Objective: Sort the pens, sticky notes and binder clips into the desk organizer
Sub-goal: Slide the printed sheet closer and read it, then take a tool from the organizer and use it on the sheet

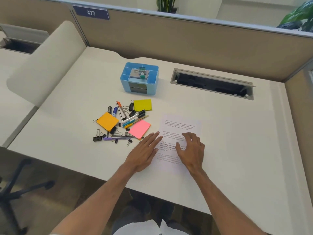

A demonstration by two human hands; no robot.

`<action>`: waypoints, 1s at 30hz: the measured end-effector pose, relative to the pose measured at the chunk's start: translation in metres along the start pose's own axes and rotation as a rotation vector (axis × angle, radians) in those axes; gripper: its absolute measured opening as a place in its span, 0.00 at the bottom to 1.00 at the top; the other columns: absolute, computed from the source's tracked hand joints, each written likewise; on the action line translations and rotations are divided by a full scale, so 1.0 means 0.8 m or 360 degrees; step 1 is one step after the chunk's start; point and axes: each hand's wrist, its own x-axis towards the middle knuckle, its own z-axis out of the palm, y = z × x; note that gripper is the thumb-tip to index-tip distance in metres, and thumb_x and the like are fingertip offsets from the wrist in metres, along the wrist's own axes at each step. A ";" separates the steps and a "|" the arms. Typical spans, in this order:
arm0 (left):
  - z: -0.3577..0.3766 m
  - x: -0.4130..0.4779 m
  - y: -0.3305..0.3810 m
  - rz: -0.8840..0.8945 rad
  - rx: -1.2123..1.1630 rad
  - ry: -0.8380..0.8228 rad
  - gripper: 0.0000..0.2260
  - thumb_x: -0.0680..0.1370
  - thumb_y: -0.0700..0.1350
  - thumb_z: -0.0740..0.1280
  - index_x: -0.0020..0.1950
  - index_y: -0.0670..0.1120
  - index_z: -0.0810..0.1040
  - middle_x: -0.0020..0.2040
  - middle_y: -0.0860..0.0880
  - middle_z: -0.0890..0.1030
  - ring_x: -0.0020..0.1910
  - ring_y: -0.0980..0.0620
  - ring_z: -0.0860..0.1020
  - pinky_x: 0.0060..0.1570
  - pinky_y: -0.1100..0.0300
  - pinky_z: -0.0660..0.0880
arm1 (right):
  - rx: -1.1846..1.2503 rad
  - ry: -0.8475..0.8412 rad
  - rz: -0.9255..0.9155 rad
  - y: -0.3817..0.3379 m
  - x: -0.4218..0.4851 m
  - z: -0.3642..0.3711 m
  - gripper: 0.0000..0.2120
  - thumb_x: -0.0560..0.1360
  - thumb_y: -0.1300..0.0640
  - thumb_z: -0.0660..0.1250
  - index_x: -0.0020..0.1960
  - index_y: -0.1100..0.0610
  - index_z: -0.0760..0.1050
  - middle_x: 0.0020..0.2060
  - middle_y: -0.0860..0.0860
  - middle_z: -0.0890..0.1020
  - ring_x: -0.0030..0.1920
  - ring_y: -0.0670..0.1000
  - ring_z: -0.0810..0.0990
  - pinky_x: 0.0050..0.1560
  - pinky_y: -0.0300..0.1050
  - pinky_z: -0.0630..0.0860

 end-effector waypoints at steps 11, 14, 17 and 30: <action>-0.115 0.074 -0.110 -0.0141 0.0201 0.0326 0.28 0.92 0.51 0.50 0.90 0.49 0.43 0.90 0.52 0.41 0.89 0.54 0.40 0.89 0.49 0.48 | 0.0172 0.0012 -0.0076 -0.154 0.132 0.022 0.07 0.80 0.51 0.67 0.54 0.48 0.84 0.49 0.44 0.86 0.51 0.51 0.83 0.55 0.50 0.73; -0.147 0.104 -0.153 -0.0159 0.0246 0.0299 0.28 0.91 0.52 0.48 0.89 0.48 0.41 0.89 0.51 0.40 0.89 0.52 0.40 0.89 0.48 0.48 | 0.0215 0.0067 -0.0069 -0.204 0.179 0.029 0.08 0.80 0.52 0.67 0.54 0.49 0.84 0.50 0.44 0.87 0.50 0.51 0.83 0.55 0.51 0.77; -0.172 0.135 -0.189 -0.0136 0.0285 0.0298 0.28 0.91 0.53 0.47 0.90 0.48 0.42 0.90 0.51 0.41 0.89 0.52 0.41 0.89 0.48 0.49 | 0.0253 0.0142 -0.0053 -0.250 0.224 0.039 0.09 0.80 0.52 0.67 0.57 0.50 0.84 0.53 0.46 0.86 0.52 0.52 0.84 0.55 0.52 0.79; -0.250 0.280 -0.272 -0.0073 0.0326 0.0245 0.26 0.92 0.52 0.49 0.89 0.45 0.53 0.89 0.48 0.56 0.90 0.46 0.48 0.89 0.47 0.52 | 0.0171 0.0304 0.0181 -0.331 0.343 0.086 0.20 0.80 0.39 0.71 0.64 0.52 0.79 0.59 0.49 0.81 0.57 0.50 0.82 0.54 0.52 0.79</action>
